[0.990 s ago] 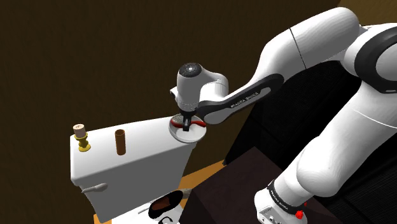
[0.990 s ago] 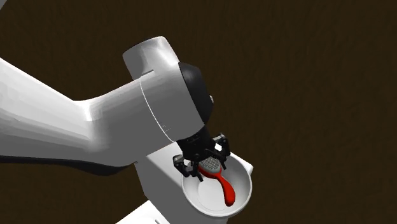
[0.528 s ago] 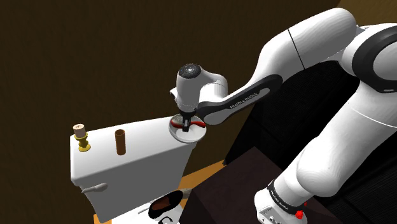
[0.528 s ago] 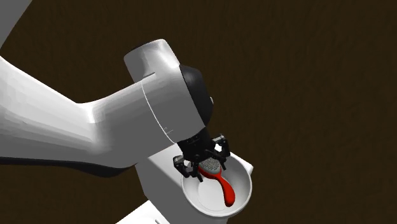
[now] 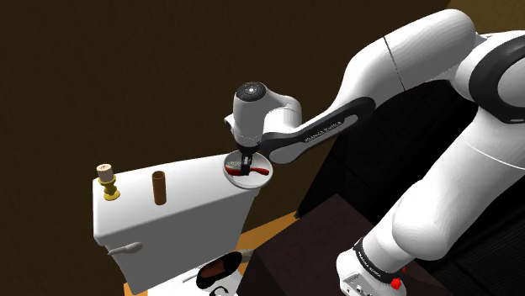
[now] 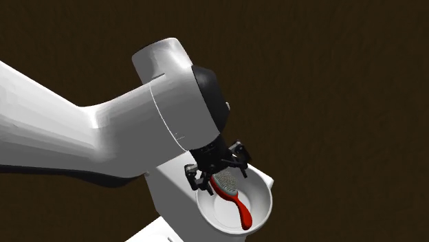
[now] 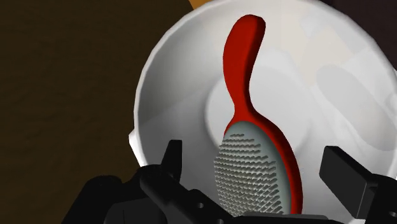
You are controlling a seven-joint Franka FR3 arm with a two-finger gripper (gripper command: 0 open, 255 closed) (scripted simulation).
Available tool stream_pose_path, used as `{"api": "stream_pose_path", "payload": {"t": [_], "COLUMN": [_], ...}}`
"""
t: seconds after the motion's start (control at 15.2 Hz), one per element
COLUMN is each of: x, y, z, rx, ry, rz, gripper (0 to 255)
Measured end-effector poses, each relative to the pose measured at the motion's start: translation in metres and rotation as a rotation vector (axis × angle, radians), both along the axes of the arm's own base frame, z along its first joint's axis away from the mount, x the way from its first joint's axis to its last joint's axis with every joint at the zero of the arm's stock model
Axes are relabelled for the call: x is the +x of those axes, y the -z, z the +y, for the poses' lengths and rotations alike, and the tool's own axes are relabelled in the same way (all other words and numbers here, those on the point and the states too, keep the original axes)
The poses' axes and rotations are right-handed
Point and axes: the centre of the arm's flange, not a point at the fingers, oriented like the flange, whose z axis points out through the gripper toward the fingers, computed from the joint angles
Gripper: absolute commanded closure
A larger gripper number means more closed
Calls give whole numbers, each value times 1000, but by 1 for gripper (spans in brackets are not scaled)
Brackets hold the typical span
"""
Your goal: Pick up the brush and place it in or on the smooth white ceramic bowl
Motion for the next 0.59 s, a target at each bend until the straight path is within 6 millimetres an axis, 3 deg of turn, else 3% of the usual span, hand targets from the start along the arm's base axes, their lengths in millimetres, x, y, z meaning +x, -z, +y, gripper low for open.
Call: {"api": "stream_pose_path", "payload": {"t": [0.26,0.59], "x": [-7,-9], "y": [-35,-40], "z": [12,14], "rx": [0,0], "ry": [0,0], "rz": [-1,0], "gripper": [0,0]}}
